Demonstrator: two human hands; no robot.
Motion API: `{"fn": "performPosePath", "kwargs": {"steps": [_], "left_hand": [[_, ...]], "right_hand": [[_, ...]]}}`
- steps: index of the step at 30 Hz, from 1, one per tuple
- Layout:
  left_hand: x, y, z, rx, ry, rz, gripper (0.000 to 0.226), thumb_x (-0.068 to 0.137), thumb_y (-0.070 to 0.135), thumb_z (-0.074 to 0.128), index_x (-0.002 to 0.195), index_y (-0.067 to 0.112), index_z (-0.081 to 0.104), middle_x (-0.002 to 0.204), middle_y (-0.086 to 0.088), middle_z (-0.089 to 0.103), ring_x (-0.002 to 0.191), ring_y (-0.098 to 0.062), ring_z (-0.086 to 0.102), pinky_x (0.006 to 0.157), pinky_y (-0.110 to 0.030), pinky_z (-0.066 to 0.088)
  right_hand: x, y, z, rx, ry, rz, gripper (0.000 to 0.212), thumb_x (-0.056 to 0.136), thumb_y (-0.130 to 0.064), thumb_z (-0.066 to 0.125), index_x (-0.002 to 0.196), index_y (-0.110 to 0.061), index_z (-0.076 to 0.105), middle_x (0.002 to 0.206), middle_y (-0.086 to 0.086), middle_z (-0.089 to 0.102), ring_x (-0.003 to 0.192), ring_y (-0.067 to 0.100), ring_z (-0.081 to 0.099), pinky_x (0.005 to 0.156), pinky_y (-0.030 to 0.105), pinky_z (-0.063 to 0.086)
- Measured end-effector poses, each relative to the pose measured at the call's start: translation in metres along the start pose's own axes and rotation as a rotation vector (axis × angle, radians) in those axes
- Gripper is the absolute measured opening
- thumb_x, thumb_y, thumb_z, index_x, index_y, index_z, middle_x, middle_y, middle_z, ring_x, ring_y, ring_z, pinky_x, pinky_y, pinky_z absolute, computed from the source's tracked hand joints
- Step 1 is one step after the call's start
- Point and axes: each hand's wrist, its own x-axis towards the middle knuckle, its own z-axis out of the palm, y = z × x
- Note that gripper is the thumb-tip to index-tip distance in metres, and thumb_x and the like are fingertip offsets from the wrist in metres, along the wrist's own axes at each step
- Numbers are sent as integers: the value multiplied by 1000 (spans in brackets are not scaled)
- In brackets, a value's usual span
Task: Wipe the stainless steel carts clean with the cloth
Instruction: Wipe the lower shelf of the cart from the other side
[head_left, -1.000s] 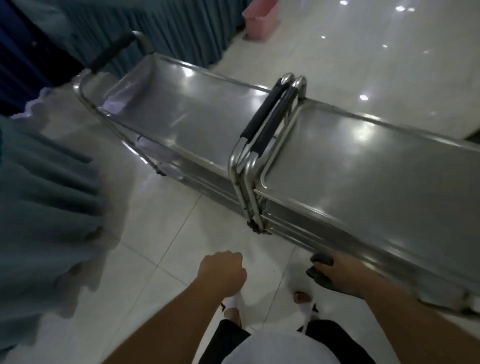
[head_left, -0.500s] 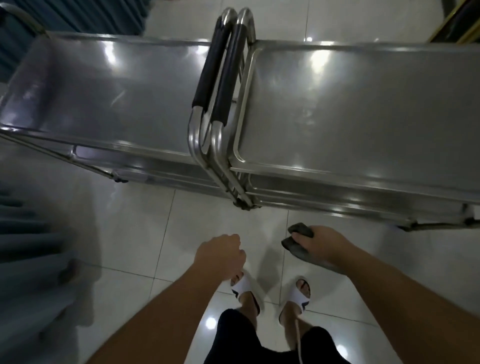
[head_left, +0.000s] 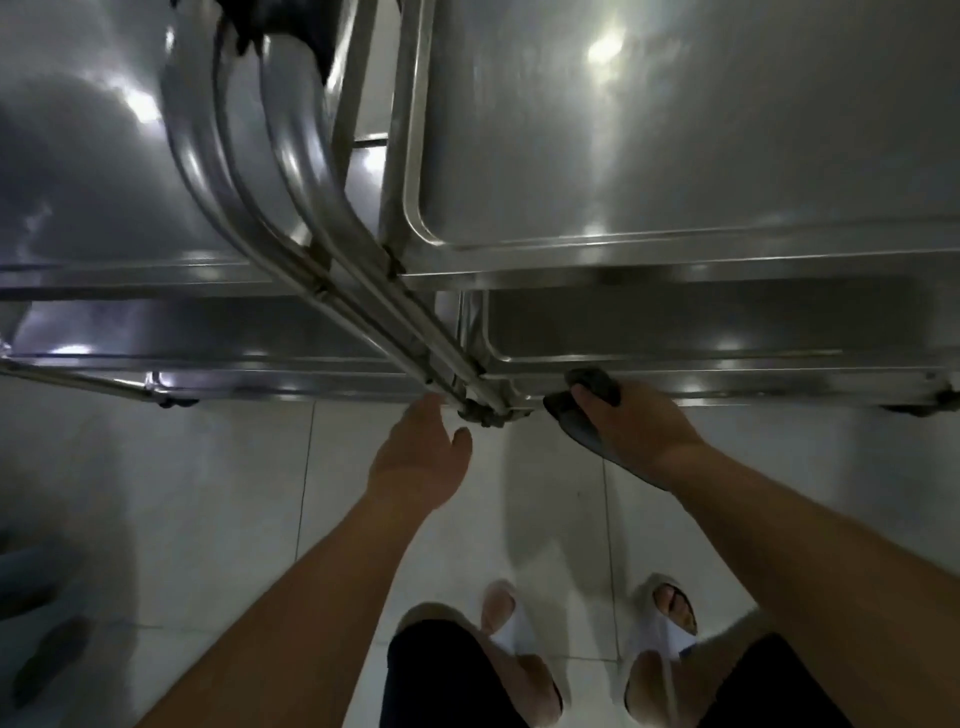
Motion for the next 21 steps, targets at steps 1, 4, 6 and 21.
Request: {"fn": "performPosePath", "kwargs": {"steps": [1, 4, 6, 21], "left_hand": [[12, -4, 6, -47, 55, 9, 64, 107, 43, 53, 163, 25, 30, 163, -3, 42, 146, -26, 46, 119, -44, 40], [42, -9, 25, -254, 211, 91, 59, 104, 42, 61, 157, 33, 37, 155, 5, 52, 136, -19, 56, 104, -34, 47], [60, -5, 34, -421, 283, 147, 55, 103, 41, 64, 153, 38, 41, 141, 15, 61, 120, 1, 62, 89, -17, 48], [142, 35, 49, -1196, 706, 371, 27, 84, 19, 64, 69, -3, 64, 56, 0, 64, 54, -12, 61, 58, -18, 50]], "right_hand": [[11, 0, 8, 16, 26, -36, 44, 104, -55, 49, 91, -18, 69, 82, 3, 70, 81, 24, 67, 67, 34, 47], [42, -5, 18, 27, 110, -100, 44, 101, -60, 48, 83, -24, 65, 74, -3, 66, 68, 14, 62, 57, 30, 43], [64, -11, 16, -21, 188, -122, 48, 99, -65, 46, 81, -24, 62, 71, -3, 62, 64, 13, 59, 52, 29, 35], [169, -21, 101, -629, 241, -642, 73, 98, -70, 21, 162, -34, 28, 170, -11, 23, 159, 15, 10, 128, 44, 4]]}}
